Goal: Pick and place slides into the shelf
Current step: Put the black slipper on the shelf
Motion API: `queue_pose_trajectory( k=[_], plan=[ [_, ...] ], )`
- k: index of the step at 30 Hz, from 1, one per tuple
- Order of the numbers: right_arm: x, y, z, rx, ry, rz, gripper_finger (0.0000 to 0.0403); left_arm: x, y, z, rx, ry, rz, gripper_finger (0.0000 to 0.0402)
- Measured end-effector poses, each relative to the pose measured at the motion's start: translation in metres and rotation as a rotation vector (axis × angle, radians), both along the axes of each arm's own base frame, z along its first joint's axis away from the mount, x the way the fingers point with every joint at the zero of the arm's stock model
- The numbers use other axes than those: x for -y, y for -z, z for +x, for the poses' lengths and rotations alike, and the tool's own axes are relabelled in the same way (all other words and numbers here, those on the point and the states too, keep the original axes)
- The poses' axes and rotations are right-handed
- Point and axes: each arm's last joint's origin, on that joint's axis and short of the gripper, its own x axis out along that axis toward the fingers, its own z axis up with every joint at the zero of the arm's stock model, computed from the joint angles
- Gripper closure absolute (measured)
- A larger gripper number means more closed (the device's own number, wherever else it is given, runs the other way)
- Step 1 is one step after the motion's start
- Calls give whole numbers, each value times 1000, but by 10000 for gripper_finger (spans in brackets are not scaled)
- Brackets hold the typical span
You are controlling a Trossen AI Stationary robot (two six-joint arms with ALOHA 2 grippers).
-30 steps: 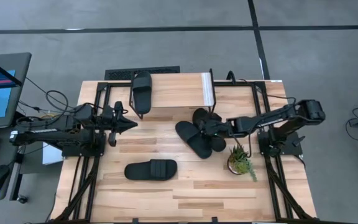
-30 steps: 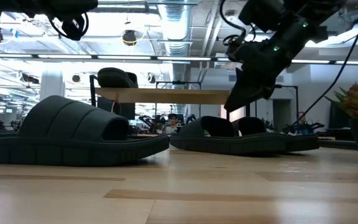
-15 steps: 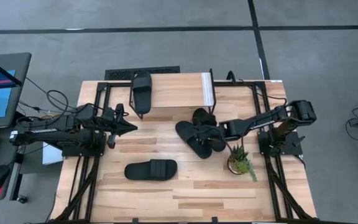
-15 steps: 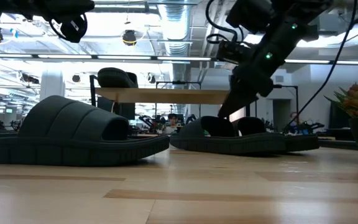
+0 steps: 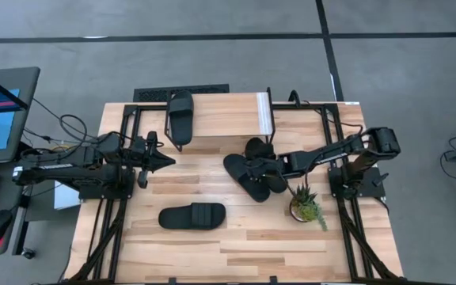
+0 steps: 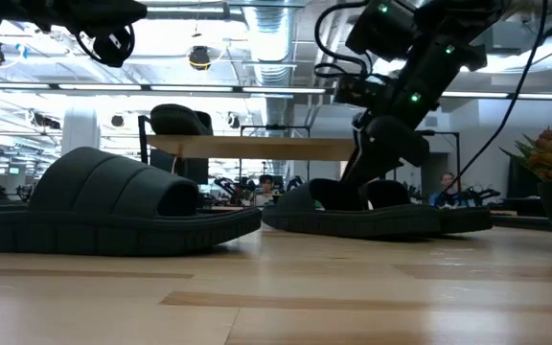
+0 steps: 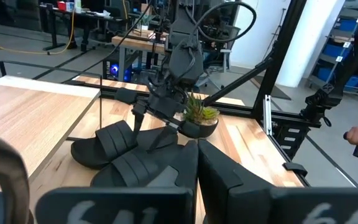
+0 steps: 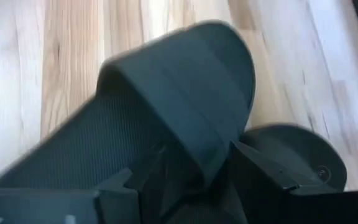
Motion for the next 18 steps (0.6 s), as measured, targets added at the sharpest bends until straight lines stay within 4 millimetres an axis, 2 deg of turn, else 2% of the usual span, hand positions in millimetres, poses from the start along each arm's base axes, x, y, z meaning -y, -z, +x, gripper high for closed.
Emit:
queue_pose_trajectory(
  k=[8,11,15,18],
  plan=[
    [-1,24,12,-19,4,-10,269,0,1,0,-15,-7,-7,402],
    [-1,28,15,-13,20,-25,293,0,1,0,-16,-7,-13,401],
    [0,21,19,-12,81,-28,375,0,2,0,-21,-8,-18,401],
    [1,11,22,-23,114,-13,393,0,2,0,-22,-7,-18,401]
  ],
)
